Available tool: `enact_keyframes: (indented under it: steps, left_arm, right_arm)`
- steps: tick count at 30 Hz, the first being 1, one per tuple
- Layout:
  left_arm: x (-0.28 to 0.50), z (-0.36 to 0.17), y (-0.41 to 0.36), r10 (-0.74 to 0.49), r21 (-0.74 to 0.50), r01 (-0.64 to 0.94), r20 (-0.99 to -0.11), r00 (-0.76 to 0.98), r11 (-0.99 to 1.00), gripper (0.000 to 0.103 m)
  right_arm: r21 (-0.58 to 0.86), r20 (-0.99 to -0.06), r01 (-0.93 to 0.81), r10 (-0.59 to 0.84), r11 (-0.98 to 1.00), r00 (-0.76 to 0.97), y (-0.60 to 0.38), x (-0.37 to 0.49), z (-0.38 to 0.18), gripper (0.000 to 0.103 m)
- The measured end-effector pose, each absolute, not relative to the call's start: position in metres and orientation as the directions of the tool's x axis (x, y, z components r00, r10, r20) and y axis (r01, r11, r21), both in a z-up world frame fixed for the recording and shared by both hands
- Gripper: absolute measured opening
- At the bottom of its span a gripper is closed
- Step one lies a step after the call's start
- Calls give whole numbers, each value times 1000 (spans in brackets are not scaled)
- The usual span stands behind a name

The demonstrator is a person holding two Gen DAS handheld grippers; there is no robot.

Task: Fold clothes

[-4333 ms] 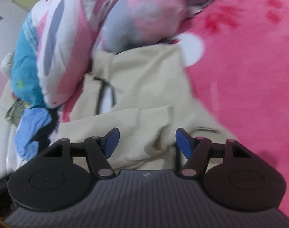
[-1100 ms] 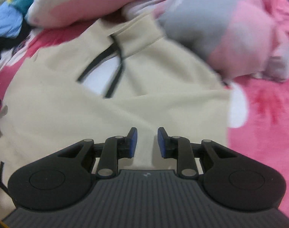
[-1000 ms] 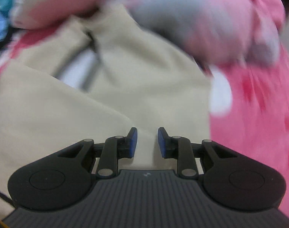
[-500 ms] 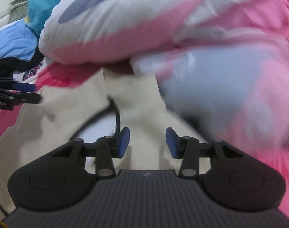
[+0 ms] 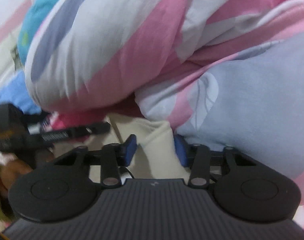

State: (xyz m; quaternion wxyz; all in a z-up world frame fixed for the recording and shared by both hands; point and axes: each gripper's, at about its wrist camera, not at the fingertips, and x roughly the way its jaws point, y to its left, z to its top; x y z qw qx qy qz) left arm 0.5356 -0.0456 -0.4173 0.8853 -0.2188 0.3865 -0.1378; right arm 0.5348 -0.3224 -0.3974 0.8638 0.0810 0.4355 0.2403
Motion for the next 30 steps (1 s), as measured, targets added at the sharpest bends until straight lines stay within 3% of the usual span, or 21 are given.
enact_keyframes:
  steps: [1,3,7,10,15,19,23,25,30]
  left_arm:
    - [536,-418,-49,-407,-485,78,-624,667,871,17]
    - [530,-413,-52,-399,-462,104,-607,687,881,13]
    - [499,-387,-50,-464,-432,249,-514,722,867,12]
    - [470,-369,-50,-501,-331,379,-491,712,864,13]
    - [427,-368,-61,-516,-68,593,-578,633,803,13]
    - [409,-394,-76,-433,128,681,-685,586,721,11]
    - [421,-411,-67,-378,62,641,-763,525,765,13]
    - [425,-406,-57,-381,3,598,-768,515,802,19]
    - [421,-352,-15,-436,-169,447,-667,605,879,25]
  right_arm:
    - [351,-709,-344,488,871,509,-322,534,-398,21]
    - [329,-707,-361,482,872,519,-320,531,-398,16]
    - [266,-692,-461,501,847,520,-315,510,-386,15]
    - [189,-689,-545,506,816,519,-314,484,-376,15]
    - [-46,-717,-681,450,731,532,-303,439,-379,15]
    - [-204,-775,-787,395,582,493,-292,415,-405,15]
    - [-331,-829,-825,276,458,486,-283,398,-447,15]
    - [-348,-824,-829,278,437,493,-283,397,-455,15]
    - [-398,-825,-848,269,349,498,-282,387,-452,16]
